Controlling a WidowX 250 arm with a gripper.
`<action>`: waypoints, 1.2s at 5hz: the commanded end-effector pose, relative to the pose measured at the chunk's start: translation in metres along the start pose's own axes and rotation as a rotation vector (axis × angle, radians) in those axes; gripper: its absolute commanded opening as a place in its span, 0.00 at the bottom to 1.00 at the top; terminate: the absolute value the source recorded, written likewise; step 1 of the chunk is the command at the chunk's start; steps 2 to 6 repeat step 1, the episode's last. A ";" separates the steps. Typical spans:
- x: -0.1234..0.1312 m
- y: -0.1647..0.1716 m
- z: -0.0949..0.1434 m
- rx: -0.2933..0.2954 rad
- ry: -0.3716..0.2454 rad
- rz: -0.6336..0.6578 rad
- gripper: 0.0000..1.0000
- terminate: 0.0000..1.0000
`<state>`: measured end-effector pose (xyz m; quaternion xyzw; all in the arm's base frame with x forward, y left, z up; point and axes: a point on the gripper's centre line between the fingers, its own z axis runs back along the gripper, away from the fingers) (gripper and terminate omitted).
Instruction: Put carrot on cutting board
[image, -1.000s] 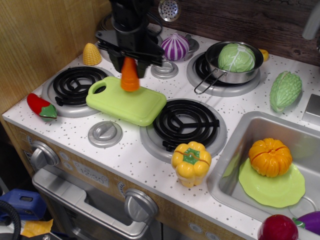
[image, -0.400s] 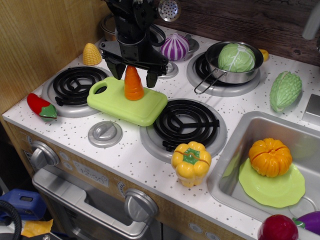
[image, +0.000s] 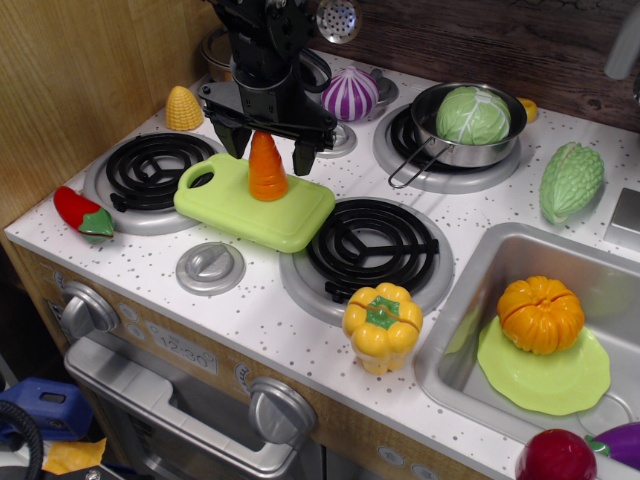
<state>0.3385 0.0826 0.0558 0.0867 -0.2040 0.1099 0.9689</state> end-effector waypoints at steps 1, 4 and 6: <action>0.012 -0.001 0.015 -0.004 -0.058 -0.001 1.00 1.00; 0.012 -0.001 0.015 -0.004 -0.058 -0.001 1.00 1.00; 0.012 -0.001 0.015 -0.004 -0.058 -0.001 1.00 1.00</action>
